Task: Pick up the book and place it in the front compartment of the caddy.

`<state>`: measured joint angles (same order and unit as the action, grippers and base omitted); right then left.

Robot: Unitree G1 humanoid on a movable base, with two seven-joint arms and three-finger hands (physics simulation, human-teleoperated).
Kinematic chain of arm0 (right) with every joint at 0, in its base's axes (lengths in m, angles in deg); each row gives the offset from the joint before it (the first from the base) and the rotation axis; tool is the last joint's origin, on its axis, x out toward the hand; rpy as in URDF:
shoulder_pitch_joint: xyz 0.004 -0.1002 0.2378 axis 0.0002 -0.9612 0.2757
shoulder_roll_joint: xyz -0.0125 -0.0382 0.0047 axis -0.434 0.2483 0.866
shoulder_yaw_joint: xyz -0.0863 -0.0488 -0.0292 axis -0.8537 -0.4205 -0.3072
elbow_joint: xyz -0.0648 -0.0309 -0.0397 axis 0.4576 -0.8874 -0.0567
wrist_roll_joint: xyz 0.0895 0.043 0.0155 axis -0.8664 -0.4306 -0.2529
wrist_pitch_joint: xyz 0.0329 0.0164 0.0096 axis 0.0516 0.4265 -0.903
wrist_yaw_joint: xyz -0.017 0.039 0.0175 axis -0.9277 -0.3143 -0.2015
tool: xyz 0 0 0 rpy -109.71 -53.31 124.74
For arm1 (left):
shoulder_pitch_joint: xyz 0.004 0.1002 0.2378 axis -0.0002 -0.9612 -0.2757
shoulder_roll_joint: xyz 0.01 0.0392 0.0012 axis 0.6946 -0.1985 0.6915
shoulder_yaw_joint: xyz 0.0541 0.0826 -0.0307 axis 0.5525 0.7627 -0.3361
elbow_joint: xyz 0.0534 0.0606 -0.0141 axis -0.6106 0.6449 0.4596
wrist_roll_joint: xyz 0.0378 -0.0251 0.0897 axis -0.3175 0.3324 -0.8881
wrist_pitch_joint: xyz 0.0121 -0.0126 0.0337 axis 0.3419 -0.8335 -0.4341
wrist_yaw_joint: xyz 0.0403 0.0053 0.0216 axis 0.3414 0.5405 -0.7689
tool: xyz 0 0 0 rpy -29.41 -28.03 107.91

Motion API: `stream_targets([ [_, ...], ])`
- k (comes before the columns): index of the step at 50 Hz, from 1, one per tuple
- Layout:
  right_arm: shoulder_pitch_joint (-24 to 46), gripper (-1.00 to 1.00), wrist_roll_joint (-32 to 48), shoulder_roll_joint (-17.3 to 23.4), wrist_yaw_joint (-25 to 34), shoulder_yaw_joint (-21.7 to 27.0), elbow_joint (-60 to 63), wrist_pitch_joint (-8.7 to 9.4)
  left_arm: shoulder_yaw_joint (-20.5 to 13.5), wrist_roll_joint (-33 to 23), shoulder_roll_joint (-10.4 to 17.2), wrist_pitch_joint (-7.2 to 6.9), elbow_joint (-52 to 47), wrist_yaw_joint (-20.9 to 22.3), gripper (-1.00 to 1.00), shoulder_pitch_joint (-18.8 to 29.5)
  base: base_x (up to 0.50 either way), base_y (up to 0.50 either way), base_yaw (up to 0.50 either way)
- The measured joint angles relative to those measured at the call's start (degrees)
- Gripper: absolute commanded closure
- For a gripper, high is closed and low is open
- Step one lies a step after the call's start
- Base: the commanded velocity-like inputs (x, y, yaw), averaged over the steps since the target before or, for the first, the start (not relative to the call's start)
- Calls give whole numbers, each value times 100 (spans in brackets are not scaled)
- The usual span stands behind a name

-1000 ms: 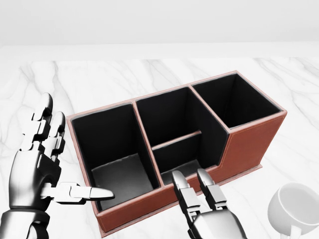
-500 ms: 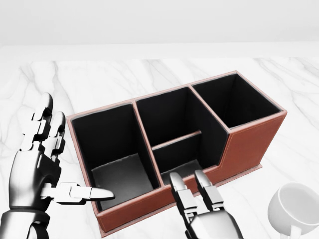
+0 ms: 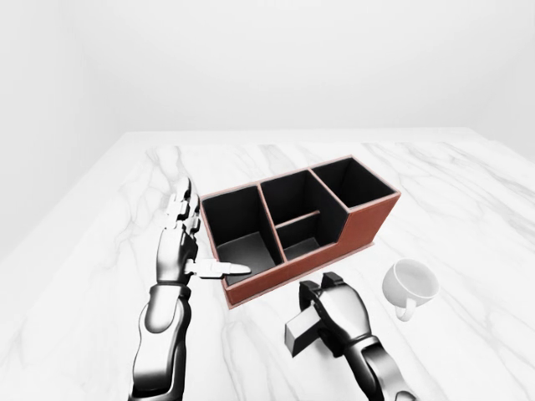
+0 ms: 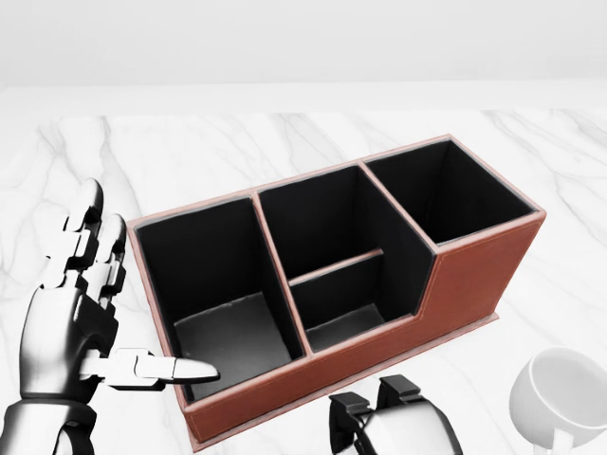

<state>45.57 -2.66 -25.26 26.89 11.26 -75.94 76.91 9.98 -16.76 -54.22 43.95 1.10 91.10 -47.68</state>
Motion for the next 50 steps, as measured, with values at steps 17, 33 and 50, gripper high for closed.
stream_targets([
  [17,-40,100,-42,22,205,54,176,0,24,-28,-7,0,1,2,-100,-24,0,0,0],
  [33,-19,100,-390,-44,709,111,557,1,29,-37,-10,0,-8,4,-100,-30,0,0,0],
  [50,179,100,-899,-211,1253,424,1040,0,30,-45,-10,0,33,1,-100,-16,0,0,0],
])
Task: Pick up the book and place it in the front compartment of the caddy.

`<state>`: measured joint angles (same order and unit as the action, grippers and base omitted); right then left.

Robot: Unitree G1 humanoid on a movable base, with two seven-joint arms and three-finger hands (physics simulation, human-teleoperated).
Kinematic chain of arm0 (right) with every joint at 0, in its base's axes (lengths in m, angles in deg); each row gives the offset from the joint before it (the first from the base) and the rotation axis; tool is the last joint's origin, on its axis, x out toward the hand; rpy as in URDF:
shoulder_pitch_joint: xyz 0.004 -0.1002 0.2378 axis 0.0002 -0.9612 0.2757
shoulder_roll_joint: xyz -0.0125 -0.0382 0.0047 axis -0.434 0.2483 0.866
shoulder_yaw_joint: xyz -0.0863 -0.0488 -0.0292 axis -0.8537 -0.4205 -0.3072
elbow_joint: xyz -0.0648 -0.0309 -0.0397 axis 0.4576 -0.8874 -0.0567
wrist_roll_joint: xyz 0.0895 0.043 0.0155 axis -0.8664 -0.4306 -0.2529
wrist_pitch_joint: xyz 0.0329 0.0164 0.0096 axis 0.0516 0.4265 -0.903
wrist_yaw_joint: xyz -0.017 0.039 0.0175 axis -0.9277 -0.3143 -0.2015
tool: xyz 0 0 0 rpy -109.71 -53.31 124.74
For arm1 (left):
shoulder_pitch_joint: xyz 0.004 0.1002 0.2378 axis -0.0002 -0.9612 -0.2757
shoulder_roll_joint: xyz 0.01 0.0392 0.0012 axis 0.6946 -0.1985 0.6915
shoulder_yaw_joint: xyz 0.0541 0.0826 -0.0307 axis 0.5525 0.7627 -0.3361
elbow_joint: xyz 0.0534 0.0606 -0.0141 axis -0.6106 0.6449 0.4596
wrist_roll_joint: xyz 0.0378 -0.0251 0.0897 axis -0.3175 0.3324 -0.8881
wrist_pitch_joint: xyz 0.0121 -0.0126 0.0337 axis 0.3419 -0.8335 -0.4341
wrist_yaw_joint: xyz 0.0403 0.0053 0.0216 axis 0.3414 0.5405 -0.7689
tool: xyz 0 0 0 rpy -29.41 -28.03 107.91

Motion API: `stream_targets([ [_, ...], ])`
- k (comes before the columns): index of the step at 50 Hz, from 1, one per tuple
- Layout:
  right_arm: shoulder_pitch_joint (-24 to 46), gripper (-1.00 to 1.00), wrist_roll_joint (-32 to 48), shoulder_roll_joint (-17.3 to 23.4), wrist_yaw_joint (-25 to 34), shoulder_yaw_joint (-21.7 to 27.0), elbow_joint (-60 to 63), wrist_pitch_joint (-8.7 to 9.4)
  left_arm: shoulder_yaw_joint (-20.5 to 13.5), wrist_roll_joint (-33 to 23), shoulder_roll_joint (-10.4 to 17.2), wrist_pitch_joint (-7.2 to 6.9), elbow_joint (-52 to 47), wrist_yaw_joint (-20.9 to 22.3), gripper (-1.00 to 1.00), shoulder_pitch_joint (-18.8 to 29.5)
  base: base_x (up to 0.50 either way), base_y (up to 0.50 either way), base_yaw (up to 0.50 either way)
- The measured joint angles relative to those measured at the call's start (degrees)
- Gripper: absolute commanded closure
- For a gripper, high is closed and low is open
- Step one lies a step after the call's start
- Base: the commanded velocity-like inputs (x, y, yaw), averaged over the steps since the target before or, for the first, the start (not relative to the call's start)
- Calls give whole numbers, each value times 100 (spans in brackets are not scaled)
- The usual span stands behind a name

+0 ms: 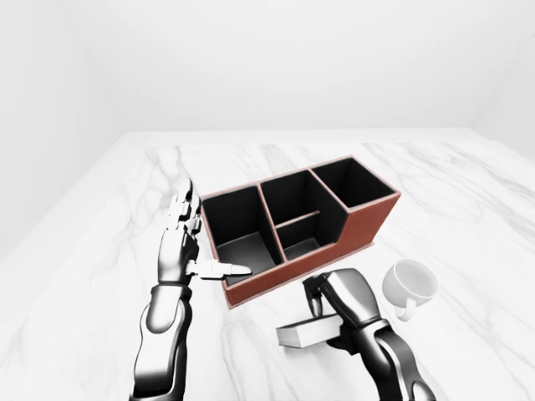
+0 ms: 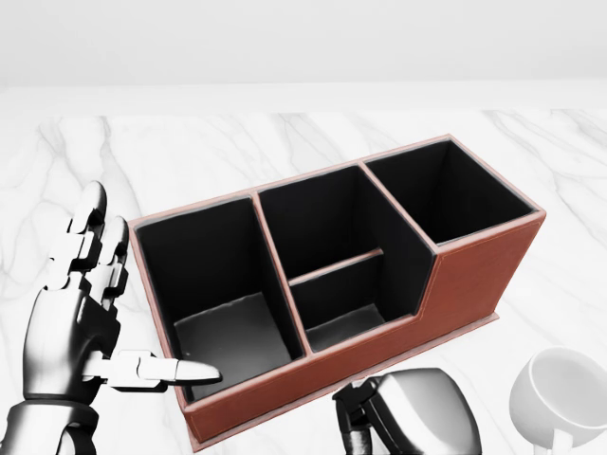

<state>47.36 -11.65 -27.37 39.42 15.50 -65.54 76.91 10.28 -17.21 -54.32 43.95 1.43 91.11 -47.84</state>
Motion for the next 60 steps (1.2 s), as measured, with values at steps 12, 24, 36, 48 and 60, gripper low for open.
stream_targets([
  [12,127,100,-126,-104,302,188,263,0,-2,-1,1,0,-17,-1,-100,-4,0,0,0],
  [24,255,100,-247,-180,578,335,496,0,-2,-4,0,0,-11,1,-100,-8,0,0,0],
  [36,498,100,-384,-245,902,489,710,0,-6,-2,1,0,-3,0,-100,-3,0,0,0],
  [48,909,100,-559,-305,1319,675,956,0,-9,1,2,0,17,-1,-100,2,0,0,0],
  [60,1486,100,-672,-345,1721,825,1101,0,-8,2,2,0,-23,-3,-100,-1,0,0,0],
])
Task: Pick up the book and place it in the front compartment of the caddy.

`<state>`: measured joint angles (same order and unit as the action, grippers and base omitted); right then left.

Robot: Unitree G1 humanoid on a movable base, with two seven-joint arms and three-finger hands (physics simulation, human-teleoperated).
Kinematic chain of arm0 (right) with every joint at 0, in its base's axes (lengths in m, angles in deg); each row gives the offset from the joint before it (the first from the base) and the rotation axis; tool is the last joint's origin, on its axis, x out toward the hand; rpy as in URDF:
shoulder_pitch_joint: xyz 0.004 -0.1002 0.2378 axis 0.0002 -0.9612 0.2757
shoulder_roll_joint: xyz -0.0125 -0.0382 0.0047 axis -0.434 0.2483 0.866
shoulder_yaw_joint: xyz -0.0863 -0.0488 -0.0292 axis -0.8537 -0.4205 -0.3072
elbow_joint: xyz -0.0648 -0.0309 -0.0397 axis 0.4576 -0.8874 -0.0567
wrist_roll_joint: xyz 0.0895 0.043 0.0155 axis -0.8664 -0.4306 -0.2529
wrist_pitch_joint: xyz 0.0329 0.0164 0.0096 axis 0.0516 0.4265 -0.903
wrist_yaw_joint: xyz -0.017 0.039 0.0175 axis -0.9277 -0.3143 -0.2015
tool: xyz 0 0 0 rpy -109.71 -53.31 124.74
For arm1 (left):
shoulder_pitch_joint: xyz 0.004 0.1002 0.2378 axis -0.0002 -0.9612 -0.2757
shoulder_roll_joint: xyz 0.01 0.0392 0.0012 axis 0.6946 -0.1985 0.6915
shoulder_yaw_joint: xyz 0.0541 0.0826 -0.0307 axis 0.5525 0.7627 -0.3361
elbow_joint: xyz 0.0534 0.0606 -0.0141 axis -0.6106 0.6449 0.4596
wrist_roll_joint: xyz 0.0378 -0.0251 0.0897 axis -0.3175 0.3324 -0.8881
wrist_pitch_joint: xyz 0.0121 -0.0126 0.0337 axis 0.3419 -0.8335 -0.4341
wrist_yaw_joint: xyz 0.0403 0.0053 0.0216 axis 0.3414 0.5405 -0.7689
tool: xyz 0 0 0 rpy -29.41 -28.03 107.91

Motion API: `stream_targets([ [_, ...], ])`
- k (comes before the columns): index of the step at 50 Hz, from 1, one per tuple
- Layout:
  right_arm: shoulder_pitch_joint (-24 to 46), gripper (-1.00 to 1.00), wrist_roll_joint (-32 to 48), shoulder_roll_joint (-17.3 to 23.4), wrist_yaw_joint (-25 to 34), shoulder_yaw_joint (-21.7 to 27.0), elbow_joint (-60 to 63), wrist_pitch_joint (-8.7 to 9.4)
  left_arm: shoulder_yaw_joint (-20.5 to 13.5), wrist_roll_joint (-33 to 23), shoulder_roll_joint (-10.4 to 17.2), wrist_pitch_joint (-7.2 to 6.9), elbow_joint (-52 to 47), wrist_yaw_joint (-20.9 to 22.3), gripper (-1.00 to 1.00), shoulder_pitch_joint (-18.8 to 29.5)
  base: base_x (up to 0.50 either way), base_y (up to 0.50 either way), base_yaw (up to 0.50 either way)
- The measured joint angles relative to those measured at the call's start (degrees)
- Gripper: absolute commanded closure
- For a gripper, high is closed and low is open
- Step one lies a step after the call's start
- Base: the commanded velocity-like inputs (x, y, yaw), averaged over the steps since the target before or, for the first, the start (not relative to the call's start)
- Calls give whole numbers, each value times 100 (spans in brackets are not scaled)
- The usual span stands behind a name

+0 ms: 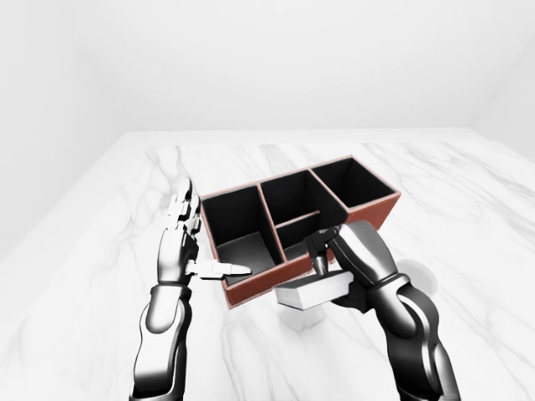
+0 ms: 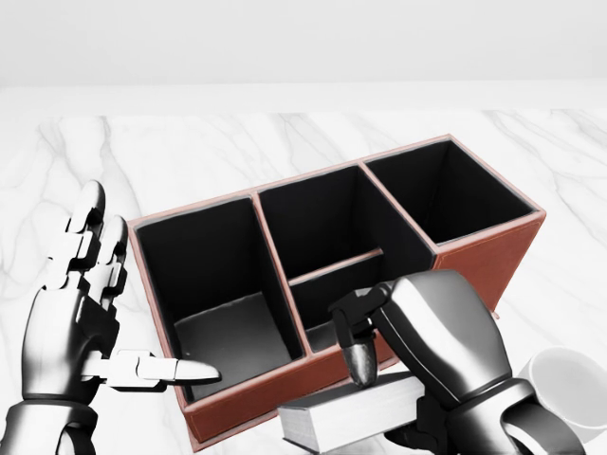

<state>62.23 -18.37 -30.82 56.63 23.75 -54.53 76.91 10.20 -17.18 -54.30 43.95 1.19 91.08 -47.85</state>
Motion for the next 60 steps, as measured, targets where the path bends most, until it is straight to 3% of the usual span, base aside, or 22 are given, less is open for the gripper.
stream_targets([
  [28,1249,100,-155,69,435,234,-147,0,0,-6,1,0,1,5,-100,-4,0,0,0],
  [60,2354,100,-242,333,471,456,-734,0,-3,-12,6,0,65,7,-100,12,0,0,0],
])
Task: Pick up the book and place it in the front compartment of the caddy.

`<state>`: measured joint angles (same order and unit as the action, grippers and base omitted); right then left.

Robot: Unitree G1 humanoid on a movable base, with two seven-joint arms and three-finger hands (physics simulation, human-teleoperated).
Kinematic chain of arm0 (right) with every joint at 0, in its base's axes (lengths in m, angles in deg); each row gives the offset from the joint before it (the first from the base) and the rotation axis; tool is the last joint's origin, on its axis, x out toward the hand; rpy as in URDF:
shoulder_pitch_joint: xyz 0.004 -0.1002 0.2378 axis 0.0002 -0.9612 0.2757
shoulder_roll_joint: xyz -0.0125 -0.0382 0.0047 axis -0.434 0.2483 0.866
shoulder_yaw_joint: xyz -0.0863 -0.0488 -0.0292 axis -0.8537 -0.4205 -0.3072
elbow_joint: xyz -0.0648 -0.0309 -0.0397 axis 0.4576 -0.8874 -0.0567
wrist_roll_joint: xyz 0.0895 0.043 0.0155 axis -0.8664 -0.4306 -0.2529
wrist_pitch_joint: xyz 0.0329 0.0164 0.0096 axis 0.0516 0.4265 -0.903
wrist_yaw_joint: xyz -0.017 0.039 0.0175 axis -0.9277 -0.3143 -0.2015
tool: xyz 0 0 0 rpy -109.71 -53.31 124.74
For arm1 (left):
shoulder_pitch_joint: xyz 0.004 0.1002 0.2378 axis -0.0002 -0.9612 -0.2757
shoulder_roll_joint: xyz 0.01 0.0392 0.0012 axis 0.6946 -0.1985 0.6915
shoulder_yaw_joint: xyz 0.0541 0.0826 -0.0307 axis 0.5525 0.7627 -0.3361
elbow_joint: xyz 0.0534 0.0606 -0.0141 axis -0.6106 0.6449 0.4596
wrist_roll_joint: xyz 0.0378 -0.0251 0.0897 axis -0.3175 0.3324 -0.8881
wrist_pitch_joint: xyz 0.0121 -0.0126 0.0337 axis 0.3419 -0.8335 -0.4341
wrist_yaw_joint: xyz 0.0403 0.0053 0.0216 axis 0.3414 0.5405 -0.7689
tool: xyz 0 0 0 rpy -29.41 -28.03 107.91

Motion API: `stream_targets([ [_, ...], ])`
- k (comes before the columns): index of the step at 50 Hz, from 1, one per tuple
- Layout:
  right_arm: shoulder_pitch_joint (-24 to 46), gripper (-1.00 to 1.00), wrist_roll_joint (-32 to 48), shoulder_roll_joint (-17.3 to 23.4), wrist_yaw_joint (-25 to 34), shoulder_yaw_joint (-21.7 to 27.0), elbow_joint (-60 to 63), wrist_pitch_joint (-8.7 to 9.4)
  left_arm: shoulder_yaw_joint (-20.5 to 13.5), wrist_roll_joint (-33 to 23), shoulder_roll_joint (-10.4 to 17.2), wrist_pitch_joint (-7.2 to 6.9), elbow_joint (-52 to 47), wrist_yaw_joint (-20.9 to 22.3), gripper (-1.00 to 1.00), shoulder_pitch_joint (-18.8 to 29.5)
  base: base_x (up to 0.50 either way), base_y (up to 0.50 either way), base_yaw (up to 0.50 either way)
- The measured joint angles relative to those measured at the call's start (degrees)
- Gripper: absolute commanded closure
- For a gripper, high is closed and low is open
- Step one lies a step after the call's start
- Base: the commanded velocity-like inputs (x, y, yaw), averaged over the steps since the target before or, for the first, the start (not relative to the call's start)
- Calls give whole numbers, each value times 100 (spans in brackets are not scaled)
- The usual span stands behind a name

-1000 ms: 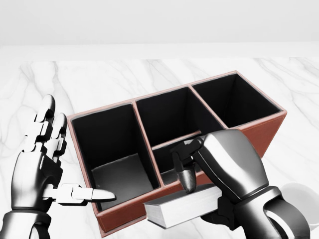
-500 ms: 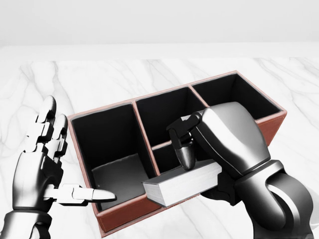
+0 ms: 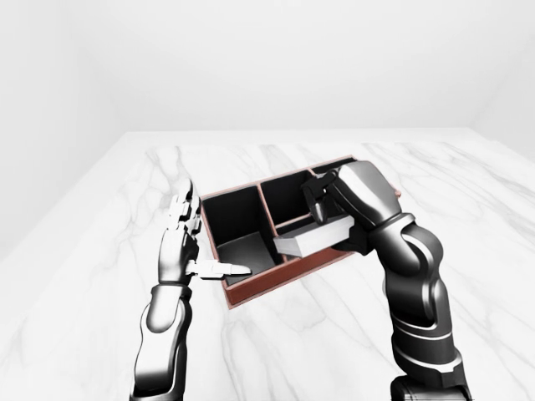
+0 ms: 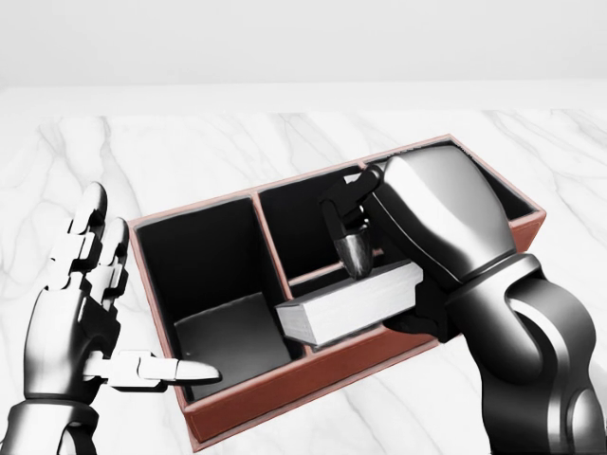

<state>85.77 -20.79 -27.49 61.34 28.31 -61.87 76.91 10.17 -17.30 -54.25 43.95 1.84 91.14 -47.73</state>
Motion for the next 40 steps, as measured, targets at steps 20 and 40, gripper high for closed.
stream_targets([
  [20,615,100,-15,172,-268,74,-769,0,-5,-12,2,0,8,-6,-100,11,0,0,0],
  [40,1217,100,37,296,-660,75,-1763,0,-11,-42,7,0,13,-22,-100,15,0,0,0],
])
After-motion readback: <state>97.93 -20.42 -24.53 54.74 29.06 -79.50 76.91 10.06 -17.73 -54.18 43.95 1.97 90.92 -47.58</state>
